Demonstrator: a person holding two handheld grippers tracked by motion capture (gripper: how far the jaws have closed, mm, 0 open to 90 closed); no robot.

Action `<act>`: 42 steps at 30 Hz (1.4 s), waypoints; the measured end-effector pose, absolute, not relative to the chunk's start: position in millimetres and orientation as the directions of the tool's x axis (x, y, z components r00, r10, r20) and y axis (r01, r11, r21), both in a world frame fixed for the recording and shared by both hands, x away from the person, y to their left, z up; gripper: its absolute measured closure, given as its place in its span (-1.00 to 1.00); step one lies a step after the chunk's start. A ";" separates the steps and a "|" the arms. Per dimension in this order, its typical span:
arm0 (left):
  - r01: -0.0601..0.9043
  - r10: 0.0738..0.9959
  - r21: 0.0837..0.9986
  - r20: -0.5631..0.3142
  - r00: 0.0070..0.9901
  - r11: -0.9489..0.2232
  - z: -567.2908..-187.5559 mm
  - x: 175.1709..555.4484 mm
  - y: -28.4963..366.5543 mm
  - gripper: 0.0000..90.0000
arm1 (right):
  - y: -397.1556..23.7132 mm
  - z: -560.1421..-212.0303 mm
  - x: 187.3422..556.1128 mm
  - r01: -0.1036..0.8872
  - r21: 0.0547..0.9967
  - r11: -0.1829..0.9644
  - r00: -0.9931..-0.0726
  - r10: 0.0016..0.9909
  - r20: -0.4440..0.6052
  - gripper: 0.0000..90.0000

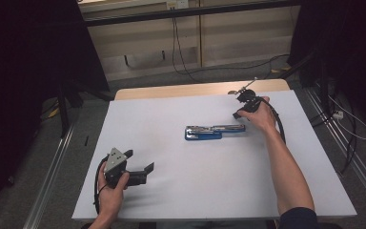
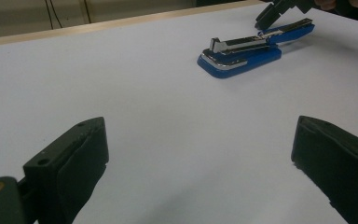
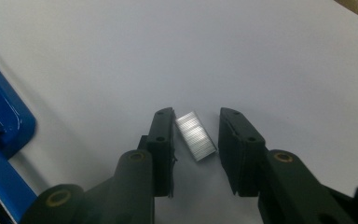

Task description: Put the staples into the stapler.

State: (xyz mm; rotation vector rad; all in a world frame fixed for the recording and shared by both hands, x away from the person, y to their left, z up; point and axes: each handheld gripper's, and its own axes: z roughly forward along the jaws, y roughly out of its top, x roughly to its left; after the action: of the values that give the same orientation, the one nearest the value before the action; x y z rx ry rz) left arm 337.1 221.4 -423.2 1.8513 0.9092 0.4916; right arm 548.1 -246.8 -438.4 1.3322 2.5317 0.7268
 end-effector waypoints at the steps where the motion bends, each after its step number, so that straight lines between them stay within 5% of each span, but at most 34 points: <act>1: 0.372 0.768 0.895 -0.055 0.638 -0.245 -423.0 336.9 221.5 -0.91 | -247.1 -438.5 548.1 0.719 0.505 0.477 -0.579 0.813 0.057 0.53; 8: 0.380 0.767 0.893 -0.063 0.639 -0.243 -423.9 337.7 222.2 -0.91 | -247.3 -438.3 548.0 0.717 0.502 0.484 -0.588 0.807 0.062 0.74; 24: 0.376 0.764 0.893 -0.060 0.643 -0.247 -423.4 337.5 221.9 -0.91 | -247.0 -436.8 544.5 0.725 0.492 0.482 -0.584 0.809 0.067 0.76; 42: 0.390 0.767 0.891 -0.079 0.637 -0.232 -424.6 339.6 221.4 -0.91 | -253.3 -429.4 528.4 0.703 0.594 0.392 -0.566 0.813 0.133 0.76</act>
State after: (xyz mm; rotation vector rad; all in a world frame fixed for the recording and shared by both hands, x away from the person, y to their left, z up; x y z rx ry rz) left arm 339.6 221.4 -424.6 1.8483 0.9234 0.4676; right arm 528.4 -253.3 -429.4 1.3590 2.4665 0.9182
